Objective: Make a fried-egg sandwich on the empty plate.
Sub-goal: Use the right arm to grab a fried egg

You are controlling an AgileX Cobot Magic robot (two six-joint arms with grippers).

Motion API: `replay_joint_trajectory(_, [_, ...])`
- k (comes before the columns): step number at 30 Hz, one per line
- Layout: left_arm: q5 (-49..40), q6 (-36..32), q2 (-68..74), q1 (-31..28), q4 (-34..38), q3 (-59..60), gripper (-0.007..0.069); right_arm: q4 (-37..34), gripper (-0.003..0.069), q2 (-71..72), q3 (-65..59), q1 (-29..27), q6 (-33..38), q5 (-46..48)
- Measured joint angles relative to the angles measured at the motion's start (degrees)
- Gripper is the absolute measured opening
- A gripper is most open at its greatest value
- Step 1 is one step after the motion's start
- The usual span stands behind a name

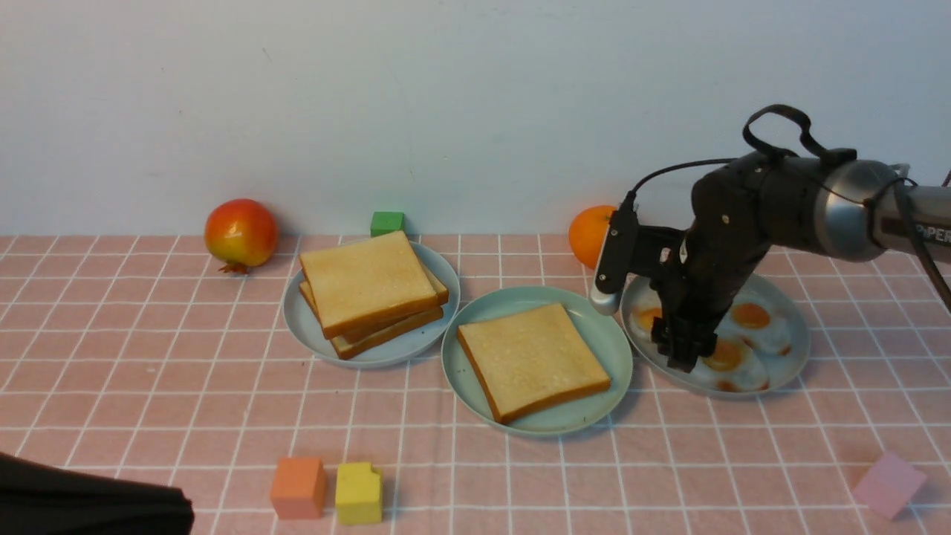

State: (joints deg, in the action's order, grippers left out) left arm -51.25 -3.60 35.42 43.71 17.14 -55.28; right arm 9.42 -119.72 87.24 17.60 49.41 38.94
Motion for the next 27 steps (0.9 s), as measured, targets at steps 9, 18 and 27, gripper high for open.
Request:
replay_joint_trajectory(9, [0.2,0.0,0.0,0.0,0.0,0.0,0.0012,1.2,0.0514,-1.9,0.0,-0.1,0.0,-4.0])
replay_joint_trajectory(18, [0.2,0.0,0.0,0.0,0.1,0.0,0.0012,4.1,0.0456,-2.8,0.3,-0.1,0.0,-6.2])
replay_joint_trajectory(27, [0.2,0.0,0.0,0.0,0.1,0.0,0.0012,4.5,0.017,-3.0,0.4,-0.1,0.0,-5.2])
